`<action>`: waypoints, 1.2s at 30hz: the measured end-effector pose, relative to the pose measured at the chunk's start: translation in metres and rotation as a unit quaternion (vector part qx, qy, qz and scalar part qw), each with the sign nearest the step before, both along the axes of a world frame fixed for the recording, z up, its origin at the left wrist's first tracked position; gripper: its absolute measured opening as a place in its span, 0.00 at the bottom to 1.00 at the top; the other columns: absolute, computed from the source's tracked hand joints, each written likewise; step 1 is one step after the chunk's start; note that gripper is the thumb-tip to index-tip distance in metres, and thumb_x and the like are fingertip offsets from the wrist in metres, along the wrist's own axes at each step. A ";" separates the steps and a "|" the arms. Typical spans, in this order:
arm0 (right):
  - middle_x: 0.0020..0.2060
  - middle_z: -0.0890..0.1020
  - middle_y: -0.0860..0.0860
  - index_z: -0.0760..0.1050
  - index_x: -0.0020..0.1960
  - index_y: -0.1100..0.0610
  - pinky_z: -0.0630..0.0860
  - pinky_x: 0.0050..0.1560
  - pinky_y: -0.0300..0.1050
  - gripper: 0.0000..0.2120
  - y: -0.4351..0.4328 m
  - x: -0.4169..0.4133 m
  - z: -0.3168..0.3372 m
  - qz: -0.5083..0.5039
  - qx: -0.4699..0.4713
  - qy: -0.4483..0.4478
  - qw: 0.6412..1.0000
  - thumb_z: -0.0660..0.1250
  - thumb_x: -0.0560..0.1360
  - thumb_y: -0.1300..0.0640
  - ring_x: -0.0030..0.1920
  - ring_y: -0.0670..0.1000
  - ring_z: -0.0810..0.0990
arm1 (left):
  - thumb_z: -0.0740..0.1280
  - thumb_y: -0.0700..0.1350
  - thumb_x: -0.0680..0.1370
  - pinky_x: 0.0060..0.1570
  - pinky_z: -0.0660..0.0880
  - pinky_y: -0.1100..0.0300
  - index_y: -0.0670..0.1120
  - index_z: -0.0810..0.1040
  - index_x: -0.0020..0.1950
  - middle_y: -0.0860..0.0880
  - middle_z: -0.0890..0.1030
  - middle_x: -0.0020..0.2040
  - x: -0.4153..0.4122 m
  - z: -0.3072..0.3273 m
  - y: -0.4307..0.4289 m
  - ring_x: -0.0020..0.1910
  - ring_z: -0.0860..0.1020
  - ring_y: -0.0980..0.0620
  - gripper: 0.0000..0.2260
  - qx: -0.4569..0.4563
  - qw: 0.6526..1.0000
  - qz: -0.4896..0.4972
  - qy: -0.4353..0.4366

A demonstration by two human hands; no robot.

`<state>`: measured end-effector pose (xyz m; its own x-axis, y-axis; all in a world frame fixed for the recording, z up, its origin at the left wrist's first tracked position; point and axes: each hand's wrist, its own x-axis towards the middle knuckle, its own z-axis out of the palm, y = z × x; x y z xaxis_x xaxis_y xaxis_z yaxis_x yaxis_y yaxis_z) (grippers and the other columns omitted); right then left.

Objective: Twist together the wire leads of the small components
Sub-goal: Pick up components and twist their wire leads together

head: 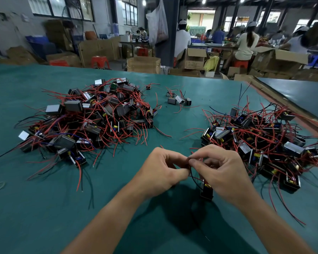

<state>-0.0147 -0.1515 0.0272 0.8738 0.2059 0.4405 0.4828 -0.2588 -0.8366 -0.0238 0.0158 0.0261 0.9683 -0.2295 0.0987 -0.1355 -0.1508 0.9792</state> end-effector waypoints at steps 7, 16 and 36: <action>0.36 0.82 0.45 0.84 0.42 0.49 0.68 0.31 0.32 0.10 -0.006 0.003 0.000 0.001 -0.054 0.003 0.999 0.75 0.71 0.64 0.29 0.43 0.75 | 0.73 0.43 0.70 0.27 0.60 0.50 0.49 0.85 0.42 0.50 0.74 0.28 0.002 -0.004 0.000 0.30 0.63 0.49 0.03 0.021 0.999 0.007 -0.023; 0.35 0.82 0.44 0.81 0.40 0.50 0.72 0.32 0.40 0.08 -0.013 0.006 -0.002 -0.020 -0.116 -0.009 0.993 0.73 0.72 0.63 0.31 0.46 0.78 | 0.71 0.38 0.76 0.26 0.66 0.65 0.48 0.84 0.38 0.52 0.81 0.30 0.005 -0.002 0.002 0.24 0.69 0.54 0.09 -0.001 1.000 0.030 -0.002; 0.35 0.84 0.48 0.80 0.40 0.52 0.78 0.34 0.45 0.11 -0.009 0.005 0.000 -0.009 -0.002 0.010 1.000 0.74 0.70 0.67 0.33 0.50 0.81 | 0.75 0.37 0.72 0.30 0.66 0.60 0.42 0.85 0.39 0.41 0.81 0.33 0.004 0.000 0.001 0.25 0.70 0.51 0.02 -0.025 0.998 0.041 0.044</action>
